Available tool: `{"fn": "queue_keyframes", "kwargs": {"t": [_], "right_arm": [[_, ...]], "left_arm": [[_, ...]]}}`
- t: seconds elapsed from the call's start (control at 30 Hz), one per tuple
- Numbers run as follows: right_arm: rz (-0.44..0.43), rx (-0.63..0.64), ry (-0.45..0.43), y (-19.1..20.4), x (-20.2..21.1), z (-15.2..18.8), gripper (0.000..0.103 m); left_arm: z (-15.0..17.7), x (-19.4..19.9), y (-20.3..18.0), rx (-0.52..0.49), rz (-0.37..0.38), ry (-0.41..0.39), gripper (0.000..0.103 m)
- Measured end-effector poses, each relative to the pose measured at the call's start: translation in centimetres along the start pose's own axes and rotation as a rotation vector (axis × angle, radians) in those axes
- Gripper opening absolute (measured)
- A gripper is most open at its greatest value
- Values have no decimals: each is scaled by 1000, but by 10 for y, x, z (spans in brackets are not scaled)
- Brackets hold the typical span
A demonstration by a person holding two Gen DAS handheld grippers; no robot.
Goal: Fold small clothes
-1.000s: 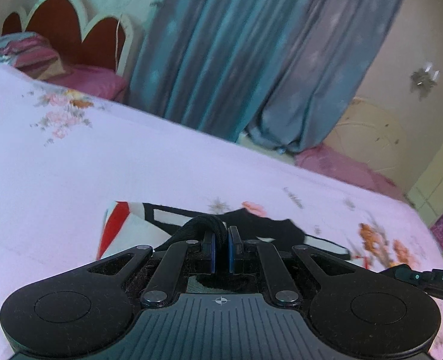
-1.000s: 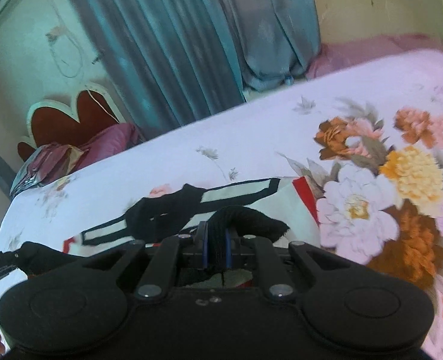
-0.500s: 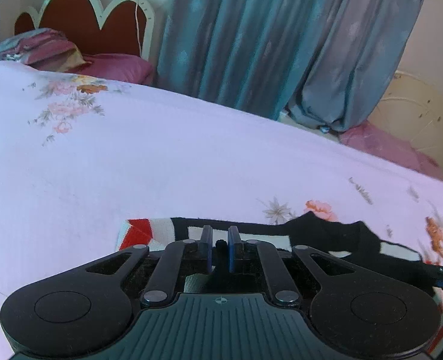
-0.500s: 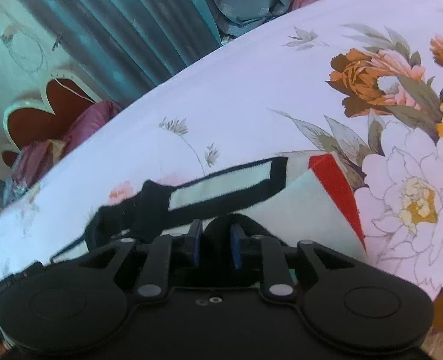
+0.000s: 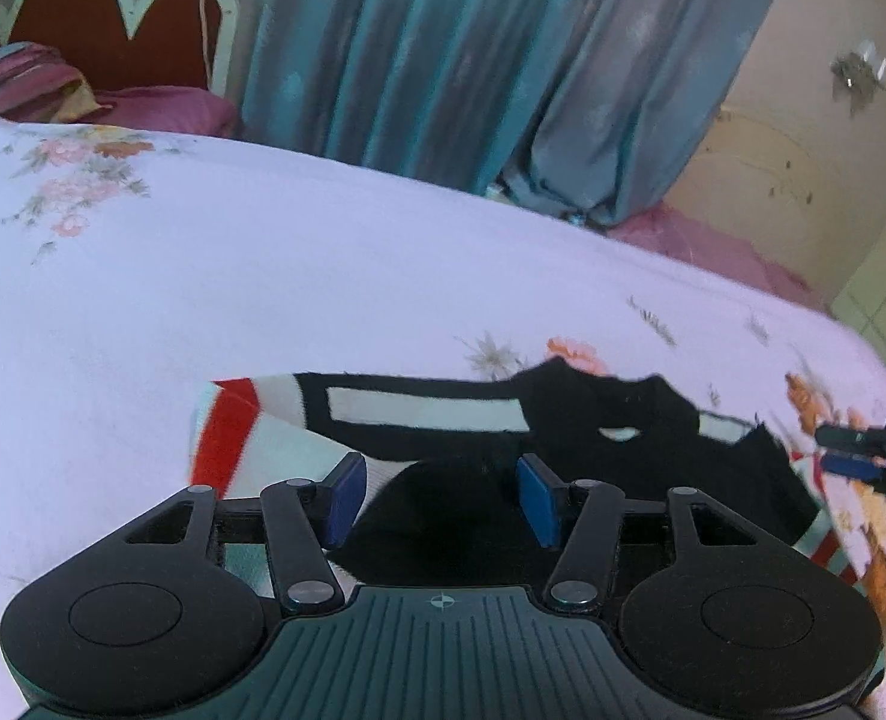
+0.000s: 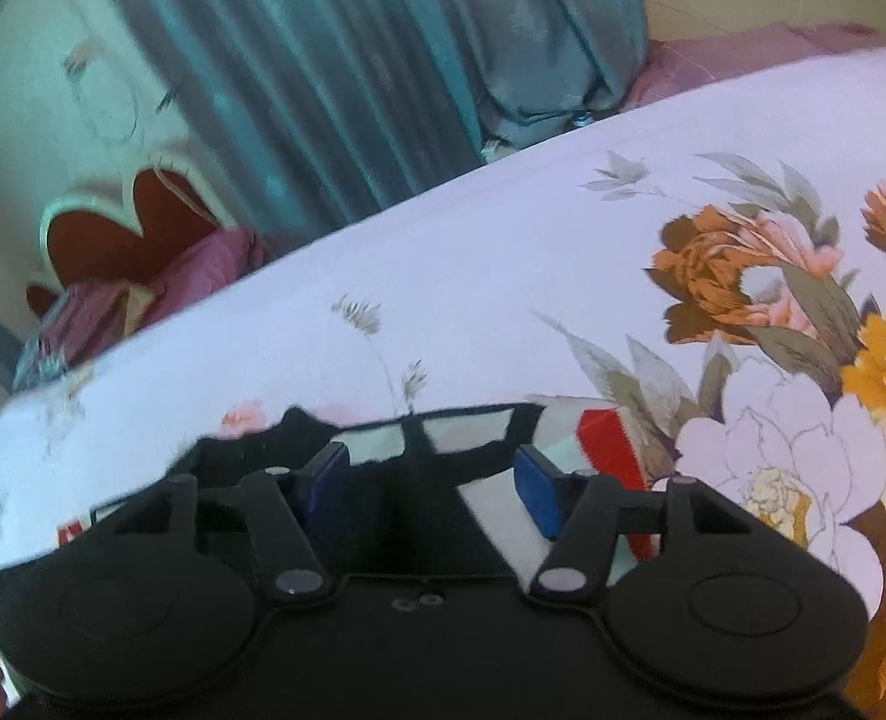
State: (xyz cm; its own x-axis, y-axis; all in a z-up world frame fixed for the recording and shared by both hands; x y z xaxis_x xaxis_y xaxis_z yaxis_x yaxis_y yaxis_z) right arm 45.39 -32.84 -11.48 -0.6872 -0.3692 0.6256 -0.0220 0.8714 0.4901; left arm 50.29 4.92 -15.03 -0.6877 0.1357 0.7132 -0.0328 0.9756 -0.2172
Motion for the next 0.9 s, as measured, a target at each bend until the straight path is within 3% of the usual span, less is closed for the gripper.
{"fn": "queue_keyframes", "kwargs": {"t": [0.1, 0.17, 0.4, 0.43, 0.47, 0.5, 0.53, 0.67, 0.8, 0.9], "right_arm": [[0, 41, 40, 2, -7, 4, 61], [5, 79, 69, 6, -14, 10, 61], [24, 152, 115, 15, -33, 19, 42], [28, 167, 120, 16, -35, 19, 38], [32, 185, 125, 18, -37, 20, 21], [35, 205, 136, 20, -38, 21, 7], [38, 218, 147, 21, -40, 22, 7], [38, 261, 135, 26, -37, 25, 5], [22, 240, 48, 29, -23, 12, 5], [34, 220, 2, 27, -20, 0, 5]], "left_arm": [[1, 4, 6, 3, -13, -11, 68], [3, 0, 7, -14, -14, 11, 68], [12, -25, 3, -32, -54, 69, 68], [12, -27, 1, -43, -63, 65, 57], [13, -27, 0, -57, -75, 60, 30], [13, -27, -1, -69, -94, 57, 15], [13, -27, -1, -70, -89, 58, 4], [14, -17, -11, -122, -76, 5, 4], [-2, -2, -5, -63, -100, -102, 4], [-11, -6, 4, -35, -139, -124, 4]]}}
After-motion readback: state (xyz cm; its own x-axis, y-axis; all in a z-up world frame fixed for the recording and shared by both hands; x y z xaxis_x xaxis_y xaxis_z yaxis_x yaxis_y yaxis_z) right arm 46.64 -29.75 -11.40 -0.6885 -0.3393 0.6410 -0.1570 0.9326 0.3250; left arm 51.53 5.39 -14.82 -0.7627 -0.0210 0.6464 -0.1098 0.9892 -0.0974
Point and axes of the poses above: each gripper's, at about its wrist camera, not at the fingertips, and x roughly against the way its jaws point, y to its left, z to its underside, the point moved 5 cm from there along -x, roughly the way its jaws point, and after that the axes turned 5 degrees about -z, right-handed, at the moved point
